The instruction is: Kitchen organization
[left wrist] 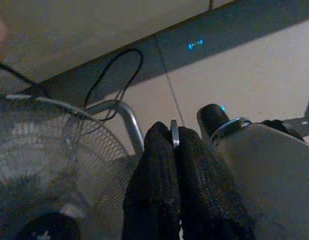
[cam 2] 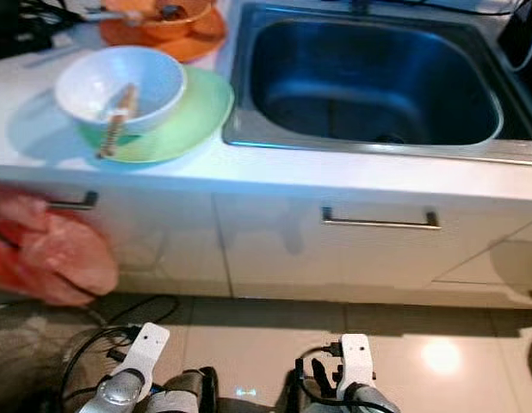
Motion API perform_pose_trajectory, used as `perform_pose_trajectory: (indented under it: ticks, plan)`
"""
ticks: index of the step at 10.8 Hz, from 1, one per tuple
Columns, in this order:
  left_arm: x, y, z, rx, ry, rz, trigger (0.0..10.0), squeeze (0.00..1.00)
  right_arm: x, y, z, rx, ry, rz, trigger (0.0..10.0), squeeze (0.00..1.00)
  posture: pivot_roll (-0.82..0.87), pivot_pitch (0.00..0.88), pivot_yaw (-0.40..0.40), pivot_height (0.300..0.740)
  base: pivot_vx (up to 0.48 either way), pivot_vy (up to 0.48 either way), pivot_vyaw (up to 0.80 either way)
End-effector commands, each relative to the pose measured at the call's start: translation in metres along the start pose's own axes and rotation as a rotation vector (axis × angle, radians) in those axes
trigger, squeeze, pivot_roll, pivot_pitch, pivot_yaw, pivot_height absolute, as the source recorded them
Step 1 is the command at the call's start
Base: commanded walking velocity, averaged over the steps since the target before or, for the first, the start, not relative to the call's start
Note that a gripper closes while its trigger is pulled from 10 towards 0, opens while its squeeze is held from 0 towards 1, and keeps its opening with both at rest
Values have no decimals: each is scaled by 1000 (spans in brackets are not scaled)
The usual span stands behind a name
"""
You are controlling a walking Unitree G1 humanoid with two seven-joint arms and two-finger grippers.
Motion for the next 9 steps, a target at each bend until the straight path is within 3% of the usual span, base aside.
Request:
perform_pose_trajectory:
  ticks: [1, 6, 9]
  plan:
    - [-13, 3, -12, 37, -3, -43, 10000, 0, -5, 2, -5, 18, -6, -12, 10000, 0, 97, 216, -42, 740, 0, 0, 0]
    - [-8, 2, -5, 13, 43, -25, 10000, 0, -5, 2, -4, 13, -5, -19, 10000, 0, 99, 224, -41, 740, 0, 0, 0]
    - [7, -2, 18, -96, 86, 6, 10000, 0, -8, 2, -1, -16, -7, -51, 10000, 0, 99, 228, -42, 740, 0, 0, 0]
Point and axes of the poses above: a point about 5 cm out from each wrist's last joint towards the gripper, its own y axis pointing back from the gripper into the wrist, its own z axis along the axis of the wrist's last joint, x = y × z, the point moved 3 cm from there along -y, pointing out of the wrist towards the gripper, and after that the axes turned 14 degrees about -y, right-handed, at the moved point
